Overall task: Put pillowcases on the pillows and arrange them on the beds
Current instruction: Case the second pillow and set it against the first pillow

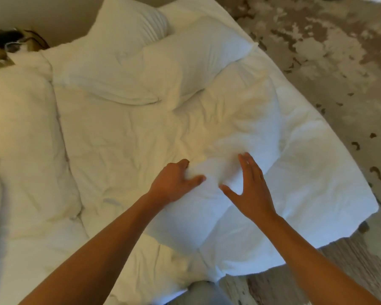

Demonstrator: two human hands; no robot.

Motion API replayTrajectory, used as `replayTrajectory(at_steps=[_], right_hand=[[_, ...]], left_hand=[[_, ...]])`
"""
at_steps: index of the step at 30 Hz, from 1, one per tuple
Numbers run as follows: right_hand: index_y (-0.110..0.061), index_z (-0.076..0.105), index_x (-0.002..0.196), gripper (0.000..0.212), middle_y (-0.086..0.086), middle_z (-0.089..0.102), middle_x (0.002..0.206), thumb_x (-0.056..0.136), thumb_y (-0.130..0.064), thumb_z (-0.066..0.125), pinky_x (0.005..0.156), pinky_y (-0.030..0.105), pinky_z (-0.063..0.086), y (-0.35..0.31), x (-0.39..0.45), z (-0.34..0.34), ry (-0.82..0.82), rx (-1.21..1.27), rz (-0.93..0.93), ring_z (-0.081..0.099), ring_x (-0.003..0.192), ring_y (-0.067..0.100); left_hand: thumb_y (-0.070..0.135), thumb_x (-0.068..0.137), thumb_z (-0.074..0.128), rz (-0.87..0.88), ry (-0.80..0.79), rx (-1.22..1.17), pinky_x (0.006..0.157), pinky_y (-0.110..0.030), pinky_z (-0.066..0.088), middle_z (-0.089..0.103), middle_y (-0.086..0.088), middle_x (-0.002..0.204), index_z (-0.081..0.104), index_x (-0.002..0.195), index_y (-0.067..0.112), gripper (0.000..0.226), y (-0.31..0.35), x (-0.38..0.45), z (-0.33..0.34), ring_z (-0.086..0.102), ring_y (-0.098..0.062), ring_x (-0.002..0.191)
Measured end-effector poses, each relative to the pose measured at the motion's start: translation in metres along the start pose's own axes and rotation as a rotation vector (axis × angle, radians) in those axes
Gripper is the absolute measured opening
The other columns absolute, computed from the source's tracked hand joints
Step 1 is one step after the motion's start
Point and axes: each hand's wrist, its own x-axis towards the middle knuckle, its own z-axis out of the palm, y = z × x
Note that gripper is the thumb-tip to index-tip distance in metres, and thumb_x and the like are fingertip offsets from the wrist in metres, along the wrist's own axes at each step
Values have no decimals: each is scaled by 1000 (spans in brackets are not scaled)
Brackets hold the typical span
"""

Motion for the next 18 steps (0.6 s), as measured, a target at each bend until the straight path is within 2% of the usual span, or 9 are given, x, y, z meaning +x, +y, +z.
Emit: replayTrajectory(at_steps=[3, 6, 8, 10, 12, 15, 18], right_hand=[[-29, 16, 166, 107, -4, 16, 174, 83, -84, 57, 123, 37, 30, -43, 16, -15, 11, 0, -148, 20, 159, 19], [-28, 18, 166, 116, 0, 22, 173, 76, -94, 51, 131, 46, 14, -73, 30, -15, -212, -113, -301, 13, 161, 18], [-28, 24, 165, 119, 0, 29, 170, 71, -97, 49, 131, 49, 8, -85, 33, -5, -392, -198, -331, 18, 159, 18], [-28, 38, 160, 111, -1, 44, 159, 71, -93, 56, 129, 48, 15, -92, 33, 9, -464, -272, -348, 37, 149, 21], [-28, 51, 150, 96, -2, 56, 140, 74, -85, 66, 120, 42, 32, -100, 29, 24, -466, -319, -375, 54, 130, 23], [-30, 60, 142, 85, -2, 58, 132, 74, -80, 70, 106, 39, 41, -109, 25, 40, -451, -381, -407, 58, 118, 23], [-31, 58, 143, 89, -2, 55, 143, 72, -84, 66, 104, 42, 43, -111, 31, 41, -450, -432, -409, 55, 125, 24]], left_hand=[[77, 74, 62, 44, -24, 46, 60, -31, 47, 63, 11, 75, 52, 94, 31, 51, -16, -44, -22, 62, -8, 68], [78, 72, 59, 57, -37, 116, 67, -36, 53, 64, 10, 80, 55, 108, 30, 60, -40, -81, -35, 63, -13, 73], [77, 74, 61, 39, -17, 137, 75, -39, 55, 71, 5, 90, 56, 118, 28, 66, -62, -101, -37, 67, -19, 81], [74, 79, 64, -27, 13, 128, 81, -38, 54, 73, 0, 104, 57, 128, 26, 69, -85, -118, -33, 69, -24, 94], [71, 83, 62, -126, 5, 119, 84, -37, 51, 72, -3, 112, 57, 131, 24, 67, -107, -133, -26, 68, -27, 102], [68, 88, 59, -210, 7, 110, 82, -35, 46, 70, -4, 118, 58, 131, 22, 64, -122, -148, -13, 66, -29, 106], [60, 89, 61, -192, 109, 87, 73, -33, 43, 71, 0, 105, 64, 113, 21, 46, -116, -151, -12, 66, -25, 94]])
